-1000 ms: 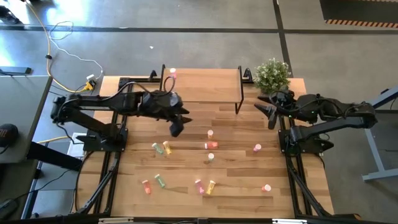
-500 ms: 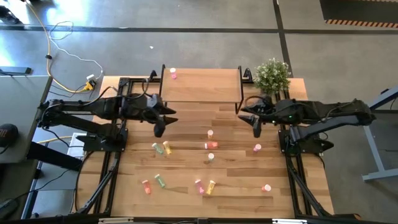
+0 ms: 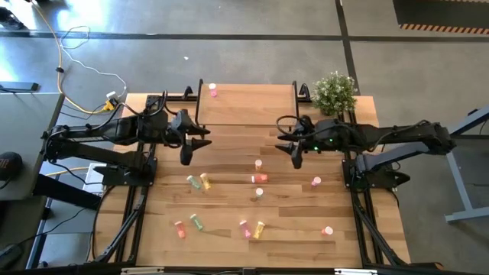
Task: Pick and place medicine bottles onto shelf by color
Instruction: Put the top yellow pill bottle on the shelf
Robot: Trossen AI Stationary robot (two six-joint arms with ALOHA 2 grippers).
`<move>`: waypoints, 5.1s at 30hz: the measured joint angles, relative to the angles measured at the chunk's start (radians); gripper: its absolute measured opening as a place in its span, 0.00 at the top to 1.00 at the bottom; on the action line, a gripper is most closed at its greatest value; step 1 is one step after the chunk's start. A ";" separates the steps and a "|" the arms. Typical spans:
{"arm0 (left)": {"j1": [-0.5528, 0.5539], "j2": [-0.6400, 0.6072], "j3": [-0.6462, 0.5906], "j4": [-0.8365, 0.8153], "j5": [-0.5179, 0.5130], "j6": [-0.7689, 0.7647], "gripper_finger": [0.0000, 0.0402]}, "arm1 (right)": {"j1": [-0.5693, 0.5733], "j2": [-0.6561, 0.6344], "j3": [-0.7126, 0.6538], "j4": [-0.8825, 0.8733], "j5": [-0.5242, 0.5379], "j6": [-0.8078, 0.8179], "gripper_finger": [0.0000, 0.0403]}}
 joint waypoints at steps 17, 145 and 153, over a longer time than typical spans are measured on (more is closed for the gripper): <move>0.062 -0.031 0.000 -0.083 0.077 -0.019 0.48 | 0.001 0.311 0.213 -0.221 -0.035 -0.189 0.58; 0.061 -0.030 0.000 -0.068 0.055 0.104 0.45 | -0.619 0.341 0.626 -0.560 -0.107 -0.458 0.72; 0.061 -0.030 0.000 -0.068 0.006 0.101 0.45 | -0.726 0.408 0.627 -0.628 -0.173 -0.519 0.72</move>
